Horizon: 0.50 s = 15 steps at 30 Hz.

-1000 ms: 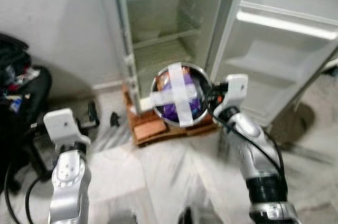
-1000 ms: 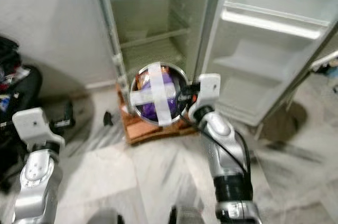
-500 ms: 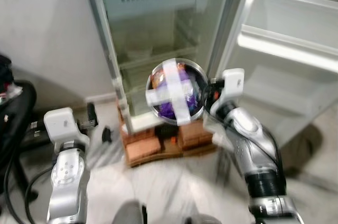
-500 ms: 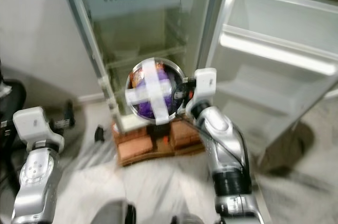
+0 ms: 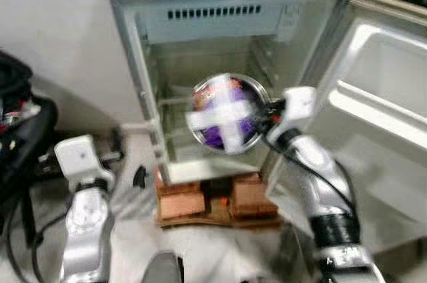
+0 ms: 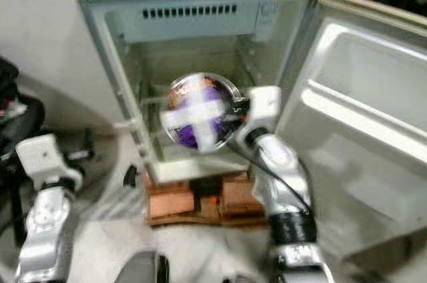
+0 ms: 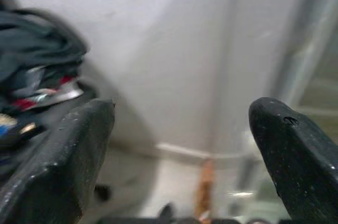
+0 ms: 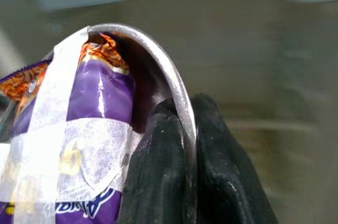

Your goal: Restocking fridge

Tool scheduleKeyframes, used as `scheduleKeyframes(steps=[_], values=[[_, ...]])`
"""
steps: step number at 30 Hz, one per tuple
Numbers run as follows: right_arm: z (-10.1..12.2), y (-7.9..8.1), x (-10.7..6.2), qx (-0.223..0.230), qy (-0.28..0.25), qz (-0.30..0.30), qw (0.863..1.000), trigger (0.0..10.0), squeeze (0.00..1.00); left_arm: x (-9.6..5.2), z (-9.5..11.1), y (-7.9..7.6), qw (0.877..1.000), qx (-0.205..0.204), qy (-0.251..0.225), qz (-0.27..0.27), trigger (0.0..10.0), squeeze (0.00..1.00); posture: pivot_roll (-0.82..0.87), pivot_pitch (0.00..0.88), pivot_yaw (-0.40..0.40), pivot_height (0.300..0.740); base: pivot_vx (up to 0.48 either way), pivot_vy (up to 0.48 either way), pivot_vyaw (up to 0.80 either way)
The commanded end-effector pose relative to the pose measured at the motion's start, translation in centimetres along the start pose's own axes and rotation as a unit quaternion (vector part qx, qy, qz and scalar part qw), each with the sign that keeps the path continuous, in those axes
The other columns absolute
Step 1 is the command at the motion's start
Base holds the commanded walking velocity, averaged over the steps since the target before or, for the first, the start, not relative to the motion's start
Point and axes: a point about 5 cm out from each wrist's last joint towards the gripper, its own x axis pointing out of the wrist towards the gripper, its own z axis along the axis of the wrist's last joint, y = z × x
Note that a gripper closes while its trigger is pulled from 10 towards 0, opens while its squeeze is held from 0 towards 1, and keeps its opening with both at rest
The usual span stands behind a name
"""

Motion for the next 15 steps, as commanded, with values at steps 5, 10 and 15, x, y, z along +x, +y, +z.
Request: scheduleKeyframes(steps=[5,10,15], values=[[-0.1,-2.2,-1.8,0.003,-0.012,-0.062,0.998,10.0,0.0,-1.7,-0.4,-1.4,0.998,0.026,-0.008,-0.061,10.0,0.0,0.1,0.08,-0.032,0.74,0.0,0.0,0.0],[-0.6,-2.7,-3.8,0.002,-0.017,-0.112,0.994,10.0,0.0,-3.3,-0.3,-1.4,0.992,0.057,-0.026,-0.105,10.0,0.0,0.1,0.085,-0.027,0.74,0.0,0.0,0.0],[-2.1,-2.6,-4.8,0.011,0.005,-0.129,0.992,10.0,0.0,-3.4,-0.2,-1.3,0.993,0.042,-0.026,-0.112,10.0,0.0,0.1,0.081,-0.025,0.74,0.0,0.0,0.0]])
